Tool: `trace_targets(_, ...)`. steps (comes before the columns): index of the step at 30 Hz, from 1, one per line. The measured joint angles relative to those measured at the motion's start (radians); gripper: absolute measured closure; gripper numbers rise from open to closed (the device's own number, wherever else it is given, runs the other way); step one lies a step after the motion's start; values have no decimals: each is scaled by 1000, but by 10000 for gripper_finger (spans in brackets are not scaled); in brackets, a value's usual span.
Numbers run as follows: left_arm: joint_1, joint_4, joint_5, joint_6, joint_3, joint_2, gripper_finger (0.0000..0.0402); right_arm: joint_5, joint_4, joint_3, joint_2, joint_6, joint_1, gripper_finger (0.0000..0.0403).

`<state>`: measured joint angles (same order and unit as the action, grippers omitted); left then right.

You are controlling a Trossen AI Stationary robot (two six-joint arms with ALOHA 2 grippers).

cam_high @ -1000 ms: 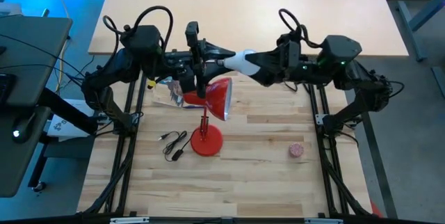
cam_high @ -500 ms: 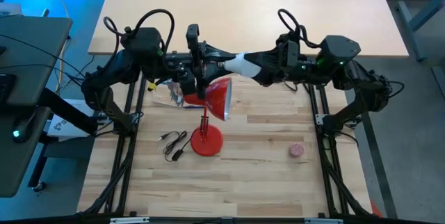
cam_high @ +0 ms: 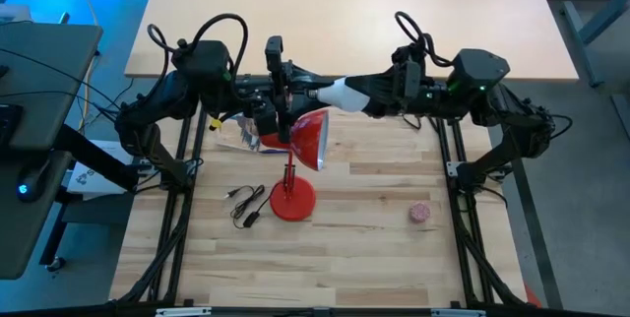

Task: Screw lightbulb
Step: Insert the lightbulb on the lamp

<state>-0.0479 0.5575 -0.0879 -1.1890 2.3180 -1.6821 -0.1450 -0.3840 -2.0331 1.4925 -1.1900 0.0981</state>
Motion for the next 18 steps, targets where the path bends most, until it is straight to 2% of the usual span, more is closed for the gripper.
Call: trace_targets(18,0,-4,-1,17,0,0,273,25,0,0,0,-14,0,19)
